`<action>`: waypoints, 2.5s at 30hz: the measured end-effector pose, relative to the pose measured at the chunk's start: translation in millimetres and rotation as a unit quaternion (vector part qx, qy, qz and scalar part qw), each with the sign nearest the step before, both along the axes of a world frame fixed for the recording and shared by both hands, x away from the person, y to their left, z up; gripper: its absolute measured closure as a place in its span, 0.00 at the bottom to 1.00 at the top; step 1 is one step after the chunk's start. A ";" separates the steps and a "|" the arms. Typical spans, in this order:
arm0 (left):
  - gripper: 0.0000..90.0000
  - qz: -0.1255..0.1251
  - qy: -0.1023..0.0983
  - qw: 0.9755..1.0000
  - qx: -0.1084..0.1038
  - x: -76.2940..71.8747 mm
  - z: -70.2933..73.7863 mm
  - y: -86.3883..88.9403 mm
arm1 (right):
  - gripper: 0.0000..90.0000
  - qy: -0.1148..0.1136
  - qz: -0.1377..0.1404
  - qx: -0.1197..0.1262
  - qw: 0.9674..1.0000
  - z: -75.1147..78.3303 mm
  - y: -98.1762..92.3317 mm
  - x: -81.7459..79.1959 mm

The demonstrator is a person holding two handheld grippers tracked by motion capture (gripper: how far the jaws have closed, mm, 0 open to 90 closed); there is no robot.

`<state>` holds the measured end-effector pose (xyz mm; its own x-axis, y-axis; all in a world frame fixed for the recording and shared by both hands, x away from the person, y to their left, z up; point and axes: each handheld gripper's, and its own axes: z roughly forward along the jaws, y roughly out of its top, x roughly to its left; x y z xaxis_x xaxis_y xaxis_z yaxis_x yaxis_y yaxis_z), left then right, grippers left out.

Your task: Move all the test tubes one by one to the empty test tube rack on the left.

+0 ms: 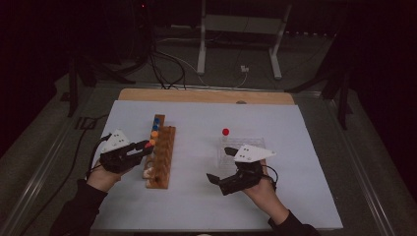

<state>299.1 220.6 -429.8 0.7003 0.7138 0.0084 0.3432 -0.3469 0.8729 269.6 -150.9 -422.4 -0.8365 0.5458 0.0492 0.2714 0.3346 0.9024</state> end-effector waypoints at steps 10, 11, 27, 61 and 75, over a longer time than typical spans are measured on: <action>0.80 -0.002 0.014 1.000 0.018 2.0 -6.5 -2.1 | 0.00 0.003 0.002 0.000 1.000 -0.4 -0.1 0.3; 0.80 -0.002 0.014 1.000 0.020 1.9 -6.3 -2.5 | 0.00 0.003 0.001 0.001 1.000 -0.4 -0.2 0.3; 0.49 -0.030 -0.003 0.999 -0.014 -8.0 12.2 -5.8 | 0.00 0.001 0.001 0.002 1.000 1.6 -2.6 1.3; 0.02 -0.131 -0.009 0.989 -0.062 -30.4 21.9 -48.7 | 0.00 0.011 -0.101 -0.048 0.994 -13.6 -26.7 52.6; 0.02 -0.139 -0.005 0.989 -0.052 -30.8 17.6 -55.1 | 0.49 0.034 -0.145 -0.087 0.985 -30.5 -22.9 71.6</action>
<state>268.3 165.5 -412.1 0.8695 0.4916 -0.0478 0.2391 -0.3341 0.9117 341.2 -173.8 -453.0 -0.6422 0.7664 -0.0157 0.4368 0.3826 0.8142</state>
